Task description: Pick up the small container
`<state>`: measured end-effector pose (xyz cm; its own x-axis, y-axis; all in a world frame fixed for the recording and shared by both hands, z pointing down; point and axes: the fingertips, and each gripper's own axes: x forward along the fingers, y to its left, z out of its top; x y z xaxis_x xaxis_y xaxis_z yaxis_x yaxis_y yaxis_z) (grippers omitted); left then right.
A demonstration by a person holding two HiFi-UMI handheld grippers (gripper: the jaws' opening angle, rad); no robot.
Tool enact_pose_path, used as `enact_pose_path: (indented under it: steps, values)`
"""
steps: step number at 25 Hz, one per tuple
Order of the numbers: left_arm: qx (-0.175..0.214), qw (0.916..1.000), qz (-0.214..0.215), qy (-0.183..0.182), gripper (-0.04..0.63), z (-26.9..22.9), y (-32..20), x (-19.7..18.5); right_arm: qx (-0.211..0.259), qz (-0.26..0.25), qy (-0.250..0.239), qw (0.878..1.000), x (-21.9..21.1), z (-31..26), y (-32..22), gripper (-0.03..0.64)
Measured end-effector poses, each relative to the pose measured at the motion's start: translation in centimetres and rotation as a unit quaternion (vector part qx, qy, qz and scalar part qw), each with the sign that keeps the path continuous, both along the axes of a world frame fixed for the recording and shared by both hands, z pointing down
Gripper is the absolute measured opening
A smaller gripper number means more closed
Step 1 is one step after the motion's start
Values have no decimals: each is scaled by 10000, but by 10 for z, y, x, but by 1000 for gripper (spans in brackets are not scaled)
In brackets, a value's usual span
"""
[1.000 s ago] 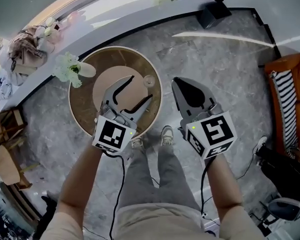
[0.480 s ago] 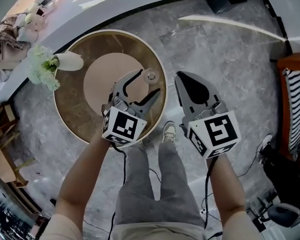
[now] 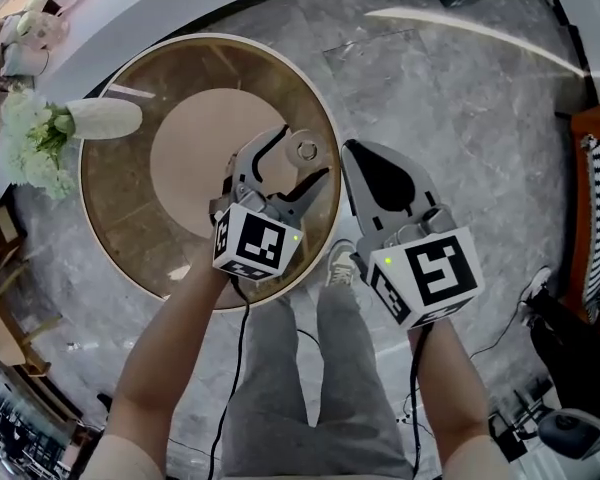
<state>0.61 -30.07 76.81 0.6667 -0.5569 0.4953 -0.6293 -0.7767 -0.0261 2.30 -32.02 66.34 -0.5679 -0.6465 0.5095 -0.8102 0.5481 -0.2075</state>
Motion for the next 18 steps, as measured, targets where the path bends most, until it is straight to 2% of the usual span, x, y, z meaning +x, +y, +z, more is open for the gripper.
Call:
enact_pose_path:
  steps: [6, 18]
  values:
    - [5, 9999, 50, 152, 345, 30, -5, 4, -68, -82, 11, 9999, -4, 26, 2, 6]
    - [-15, 9995, 272, 129, 348, 59, -14, 26, -234, -219, 83, 9994, 5, 63, 2, 6]
